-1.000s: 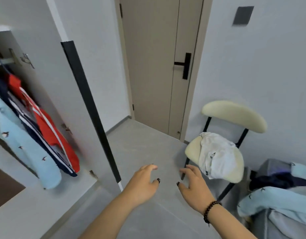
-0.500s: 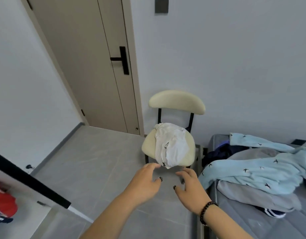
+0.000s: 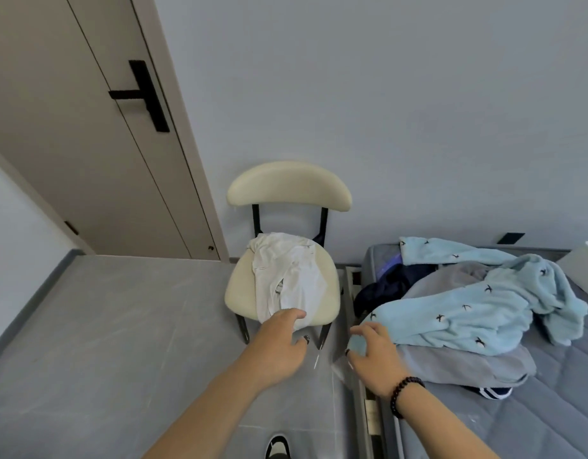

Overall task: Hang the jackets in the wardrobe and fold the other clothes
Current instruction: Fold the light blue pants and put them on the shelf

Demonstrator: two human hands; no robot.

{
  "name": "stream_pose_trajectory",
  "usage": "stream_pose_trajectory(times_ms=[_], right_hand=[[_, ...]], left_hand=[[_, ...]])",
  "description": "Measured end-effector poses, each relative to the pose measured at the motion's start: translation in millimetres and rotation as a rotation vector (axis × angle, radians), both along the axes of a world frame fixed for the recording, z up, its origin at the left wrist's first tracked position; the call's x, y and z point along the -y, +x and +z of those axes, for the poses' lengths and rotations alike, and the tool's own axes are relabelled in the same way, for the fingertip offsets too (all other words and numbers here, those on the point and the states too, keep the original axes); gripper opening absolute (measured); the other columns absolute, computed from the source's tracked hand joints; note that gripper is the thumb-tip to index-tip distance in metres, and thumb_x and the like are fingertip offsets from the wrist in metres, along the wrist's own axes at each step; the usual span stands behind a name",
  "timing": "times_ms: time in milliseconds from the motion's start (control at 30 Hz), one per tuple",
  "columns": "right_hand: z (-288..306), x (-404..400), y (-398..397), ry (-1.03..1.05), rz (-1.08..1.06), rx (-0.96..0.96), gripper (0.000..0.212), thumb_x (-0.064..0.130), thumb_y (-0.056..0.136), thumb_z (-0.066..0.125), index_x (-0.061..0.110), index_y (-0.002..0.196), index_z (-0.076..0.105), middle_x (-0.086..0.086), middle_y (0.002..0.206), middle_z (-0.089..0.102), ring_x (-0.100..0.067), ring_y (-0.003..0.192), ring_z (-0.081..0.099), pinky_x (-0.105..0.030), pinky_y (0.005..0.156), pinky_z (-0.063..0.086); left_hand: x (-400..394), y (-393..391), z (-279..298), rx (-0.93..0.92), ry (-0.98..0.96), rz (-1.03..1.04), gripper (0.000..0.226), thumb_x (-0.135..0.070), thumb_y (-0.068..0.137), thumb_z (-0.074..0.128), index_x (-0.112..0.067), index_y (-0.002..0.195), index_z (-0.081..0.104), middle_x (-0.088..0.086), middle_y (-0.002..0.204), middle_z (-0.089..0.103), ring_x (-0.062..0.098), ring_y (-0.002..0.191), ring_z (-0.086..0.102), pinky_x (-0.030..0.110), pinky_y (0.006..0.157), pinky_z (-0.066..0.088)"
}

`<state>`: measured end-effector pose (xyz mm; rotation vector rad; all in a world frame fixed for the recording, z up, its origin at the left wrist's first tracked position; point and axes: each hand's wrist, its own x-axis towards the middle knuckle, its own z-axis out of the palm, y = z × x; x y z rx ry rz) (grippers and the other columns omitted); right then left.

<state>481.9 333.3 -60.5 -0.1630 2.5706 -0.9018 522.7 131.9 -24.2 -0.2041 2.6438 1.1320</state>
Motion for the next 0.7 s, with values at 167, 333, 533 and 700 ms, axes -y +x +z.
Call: stream_pose_trajectory(times_ms=[167, 333, 533, 700], right_hand=[[-24, -11, -45, -0.039, -0.214, 0.103, 0.044, 0.014, 0.090, 0.057, 0.010, 0.133, 0.046, -0.007, 0.139, 0.034, -0.020, 0.121, 0.045, -0.032, 0.107, 0.038], [-48, -37, -69, -0.037, -0.361, 0.175, 0.045, 0.013, 0.088, 0.060, 0.006, 0.132, 0.049, -0.012, 0.134, 0.042, -0.020, 0.107, 0.051, -0.027, 0.090, 0.044], [-79, -78, -111, -0.133, -0.560, 0.296, 0.054, 0.006, 0.088, 0.061, -0.001, 0.138, 0.039, -0.015, 0.128, 0.050, -0.016, 0.097, 0.050, -0.023, 0.084, 0.039], [-122, -119, -169, -0.253, -0.771, 0.450, 0.066, 0.012, 0.090, 0.061, 0.002, 0.145, 0.027, -0.018, 0.140, 0.043, -0.031, 0.124, 0.047, -0.034, 0.102, 0.039]], left_hand=[[1, -57, -19, 0.030, -0.051, -0.088, 0.051, -0.021, 0.095, 0.046, -0.026, 0.144, 0.036, -0.011, 0.150, 0.033, 0.017, 0.121, 0.050, 0.024, 0.100, 0.037], [-13, -94, -29, 0.104, -0.012, -0.146, 0.052, -0.020, 0.094, 0.046, -0.027, 0.144, 0.036, -0.011, 0.151, 0.033, 0.012, 0.130, 0.041, 0.022, 0.100, 0.033], [-50, -143, -38, 0.191, 0.007, -0.179, 0.052, -0.020, 0.096, 0.044, -0.026, 0.146, 0.034, -0.010, 0.153, 0.030, 0.010, 0.129, 0.041, 0.026, 0.102, 0.038], [-91, -186, -59, 0.289, 0.003, -0.147, 0.051, -0.020, 0.096, 0.044, -0.027, 0.146, 0.034, -0.009, 0.150, 0.034, 0.005, 0.122, 0.042, 0.019, 0.091, 0.031]])
